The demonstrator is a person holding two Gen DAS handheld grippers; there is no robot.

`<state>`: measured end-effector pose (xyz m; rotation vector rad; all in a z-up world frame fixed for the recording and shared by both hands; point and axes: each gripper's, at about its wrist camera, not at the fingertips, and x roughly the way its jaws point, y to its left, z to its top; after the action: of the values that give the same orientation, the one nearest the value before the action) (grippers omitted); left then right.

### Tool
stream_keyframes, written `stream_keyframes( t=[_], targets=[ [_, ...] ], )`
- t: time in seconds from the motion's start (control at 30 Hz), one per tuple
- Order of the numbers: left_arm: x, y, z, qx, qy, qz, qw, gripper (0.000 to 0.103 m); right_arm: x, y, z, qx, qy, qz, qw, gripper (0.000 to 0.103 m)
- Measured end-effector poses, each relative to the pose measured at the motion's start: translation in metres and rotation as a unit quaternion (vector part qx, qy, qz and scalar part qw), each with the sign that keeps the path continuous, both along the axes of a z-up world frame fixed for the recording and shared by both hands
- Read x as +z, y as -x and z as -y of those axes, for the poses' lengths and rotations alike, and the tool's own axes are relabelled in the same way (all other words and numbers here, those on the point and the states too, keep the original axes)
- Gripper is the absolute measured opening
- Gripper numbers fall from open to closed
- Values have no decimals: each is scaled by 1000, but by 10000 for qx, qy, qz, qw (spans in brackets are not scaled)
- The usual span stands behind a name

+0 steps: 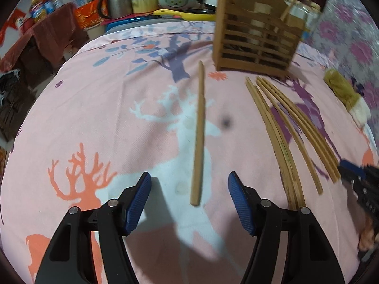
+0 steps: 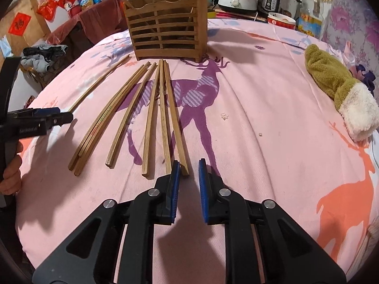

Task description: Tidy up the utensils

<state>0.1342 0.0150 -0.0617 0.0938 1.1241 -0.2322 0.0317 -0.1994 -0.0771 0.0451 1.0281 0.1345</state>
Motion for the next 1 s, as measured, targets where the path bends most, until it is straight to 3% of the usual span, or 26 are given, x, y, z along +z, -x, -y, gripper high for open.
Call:
stream_keyframes(
  t=[0.23,0.3,0.4,0.53,0.73,1.0],
  targets=[
    [0,15,7,-277,-183,171,9993,24,0,0,2,-52,-80,-10,10000,16],
    [0,21,10,-411,-244,236,9986,7,0,0,1,-34,-47,1,10000,16],
    [1,26,13,-520,-268,292,9979,6,0,0,-2,-9,23,29,10000,9],
    [9,26,9,-466,-118,412,9980,6,5,1,-1,-78,23,128,9999,9],
    [35,35,3,-391,184,899,9950,6,27,10,5,-220,-90,678,9974,8],
    [69,31,4,-360,484,1033,9928,6,67,19,6,-285,-257,1389,9896,8]
  ],
)
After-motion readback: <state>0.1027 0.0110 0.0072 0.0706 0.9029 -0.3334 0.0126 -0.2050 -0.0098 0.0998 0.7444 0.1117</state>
